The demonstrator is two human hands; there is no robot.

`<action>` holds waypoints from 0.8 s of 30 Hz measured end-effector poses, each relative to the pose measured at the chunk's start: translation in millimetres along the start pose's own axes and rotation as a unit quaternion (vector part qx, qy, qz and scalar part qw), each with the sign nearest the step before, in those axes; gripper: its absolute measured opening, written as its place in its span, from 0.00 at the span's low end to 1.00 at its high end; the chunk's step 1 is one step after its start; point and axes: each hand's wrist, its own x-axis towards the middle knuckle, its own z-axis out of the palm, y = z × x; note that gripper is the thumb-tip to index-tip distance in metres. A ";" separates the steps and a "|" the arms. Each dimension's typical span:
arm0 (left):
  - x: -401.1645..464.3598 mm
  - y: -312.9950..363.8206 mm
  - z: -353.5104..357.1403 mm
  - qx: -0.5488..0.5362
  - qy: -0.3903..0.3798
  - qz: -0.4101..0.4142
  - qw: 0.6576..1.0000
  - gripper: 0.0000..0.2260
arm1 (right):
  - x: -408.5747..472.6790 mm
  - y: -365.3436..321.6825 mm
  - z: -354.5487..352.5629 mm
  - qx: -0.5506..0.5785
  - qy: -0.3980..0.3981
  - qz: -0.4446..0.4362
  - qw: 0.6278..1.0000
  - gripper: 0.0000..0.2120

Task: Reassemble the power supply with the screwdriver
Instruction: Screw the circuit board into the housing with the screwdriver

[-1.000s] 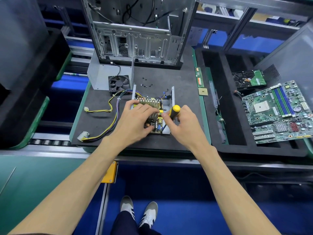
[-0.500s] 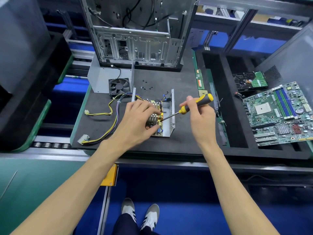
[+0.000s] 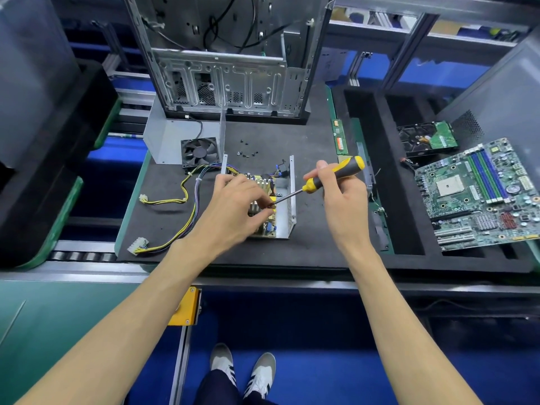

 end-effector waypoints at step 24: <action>1.0 14.2 -5.0 -0.134 -0.005 -0.124 0.983 0.08 | -1.1 4.5 -3.3 0.040 0.000 0.003 0.999 0.18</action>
